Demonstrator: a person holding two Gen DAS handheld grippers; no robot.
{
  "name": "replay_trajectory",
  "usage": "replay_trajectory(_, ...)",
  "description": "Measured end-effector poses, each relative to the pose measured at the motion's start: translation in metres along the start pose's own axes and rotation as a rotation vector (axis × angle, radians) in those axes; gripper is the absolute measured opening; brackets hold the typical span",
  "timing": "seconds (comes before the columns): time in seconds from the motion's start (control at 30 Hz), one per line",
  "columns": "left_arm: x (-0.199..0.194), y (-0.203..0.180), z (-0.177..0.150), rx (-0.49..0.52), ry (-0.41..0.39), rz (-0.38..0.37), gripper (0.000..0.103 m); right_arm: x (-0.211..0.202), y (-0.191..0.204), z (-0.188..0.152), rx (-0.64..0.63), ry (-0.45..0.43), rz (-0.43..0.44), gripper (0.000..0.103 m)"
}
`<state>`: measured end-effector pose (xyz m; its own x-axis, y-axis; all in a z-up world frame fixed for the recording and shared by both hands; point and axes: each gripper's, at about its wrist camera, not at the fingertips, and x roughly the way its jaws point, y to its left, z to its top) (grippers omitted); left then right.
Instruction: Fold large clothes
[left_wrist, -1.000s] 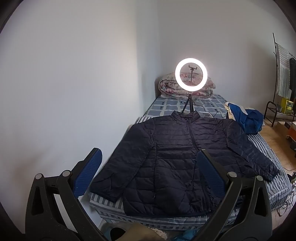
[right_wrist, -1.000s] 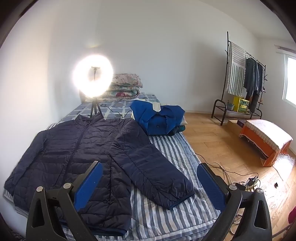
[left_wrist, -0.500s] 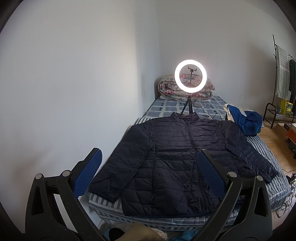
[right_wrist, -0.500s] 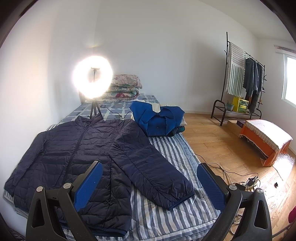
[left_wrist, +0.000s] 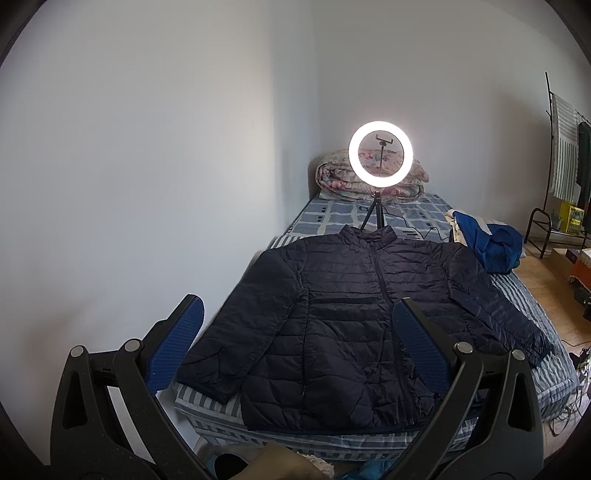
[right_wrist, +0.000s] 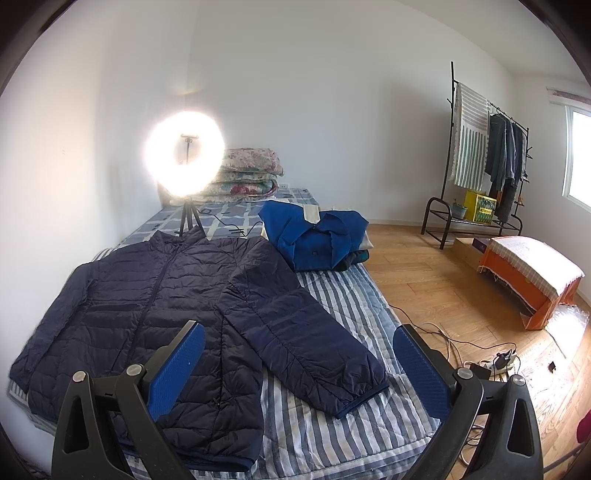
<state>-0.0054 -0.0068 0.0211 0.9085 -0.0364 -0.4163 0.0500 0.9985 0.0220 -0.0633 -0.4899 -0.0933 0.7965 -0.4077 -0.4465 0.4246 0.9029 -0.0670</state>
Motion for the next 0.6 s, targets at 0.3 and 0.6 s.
replay_trajectory(0.3, -0.0010, 0.0005, -0.0008, 0.002, -0.005, 0.002, 0.103, 0.0004, 0.0000, 0.0002, -0.001, 0.000, 0.000, 0.103)
replay_trajectory(0.6, -0.0025, 0.0010, 0.0013, -0.001, -0.012, 0.004, 0.103, 0.0001, 0.0005, 0.0004, 0.000, -0.001, -0.002, 0.103)
